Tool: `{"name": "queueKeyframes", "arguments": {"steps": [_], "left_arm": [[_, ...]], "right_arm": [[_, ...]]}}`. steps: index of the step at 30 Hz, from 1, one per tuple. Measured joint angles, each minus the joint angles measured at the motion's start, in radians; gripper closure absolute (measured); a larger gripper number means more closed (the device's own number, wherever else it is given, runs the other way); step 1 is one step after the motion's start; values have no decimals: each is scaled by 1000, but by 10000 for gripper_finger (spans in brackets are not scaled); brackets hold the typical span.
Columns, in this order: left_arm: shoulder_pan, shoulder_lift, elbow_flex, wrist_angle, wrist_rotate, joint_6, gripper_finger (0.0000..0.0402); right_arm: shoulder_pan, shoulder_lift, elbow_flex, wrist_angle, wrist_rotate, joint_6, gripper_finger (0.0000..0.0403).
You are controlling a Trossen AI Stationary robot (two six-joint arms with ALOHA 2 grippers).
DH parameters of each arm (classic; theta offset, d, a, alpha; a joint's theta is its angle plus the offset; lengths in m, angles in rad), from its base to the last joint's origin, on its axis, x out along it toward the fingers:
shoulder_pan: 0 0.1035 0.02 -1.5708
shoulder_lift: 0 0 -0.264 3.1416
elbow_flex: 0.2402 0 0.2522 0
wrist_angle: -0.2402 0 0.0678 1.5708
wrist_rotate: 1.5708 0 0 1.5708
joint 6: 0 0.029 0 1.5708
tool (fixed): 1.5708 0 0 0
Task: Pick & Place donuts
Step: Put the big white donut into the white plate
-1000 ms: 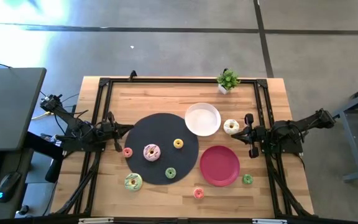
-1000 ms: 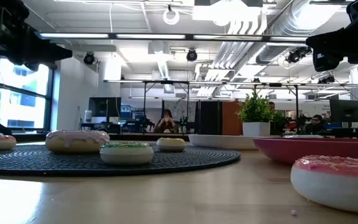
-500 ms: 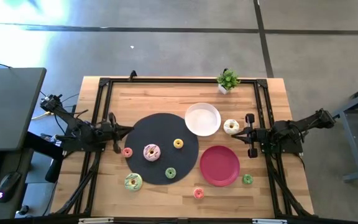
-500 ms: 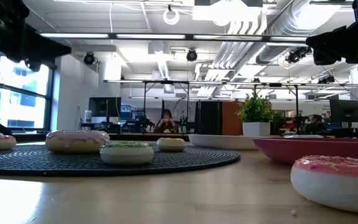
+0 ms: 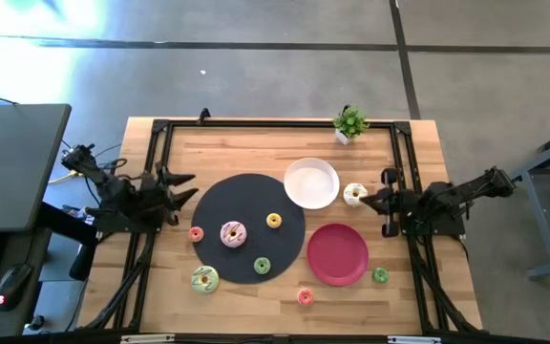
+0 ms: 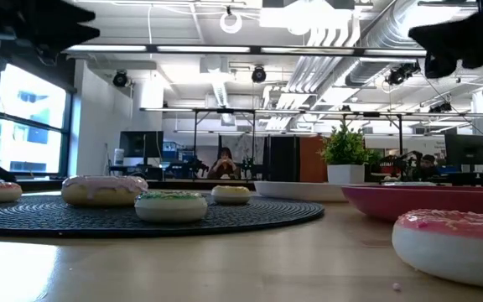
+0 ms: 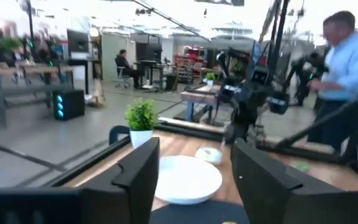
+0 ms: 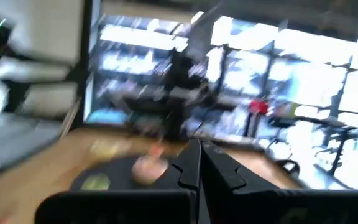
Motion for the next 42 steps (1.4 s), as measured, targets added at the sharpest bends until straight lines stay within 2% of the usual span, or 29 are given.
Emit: {"name": "queueKeyframes", "arguments": {"steps": [3,7,12,17,22,26,32,36,39,42], "left_arm": [[0,19,89,-173,8,-99,203],[0,72,189,-301,-33,-169,217],[0,137,276,-401,-34,-171,232],[0,180,296,-434,-51,-170,234],[0,196,296,-432,-151,-168,234],[0,196,296,-431,-159,-168,234],[0,196,296,-430,-141,-175,234],[0,196,302,-428,-175,-175,234],[0,196,312,-426,-193,-175,234],[0,196,315,-425,-194,-176,234]], "right_arm": [[0,0,2,94,79,-28,393],[0,8,17,99,160,-88,360],[0,44,20,99,252,-95,311],[0,96,21,60,261,-79,269],[0,166,22,-116,319,131,235],[0,221,26,-256,347,349,216],[-10,313,73,-348,286,437,198],[-65,363,186,-420,260,507,192],[-118,413,306,-586,162,525,191],[-172,496,385,-787,105,654,191]]}}
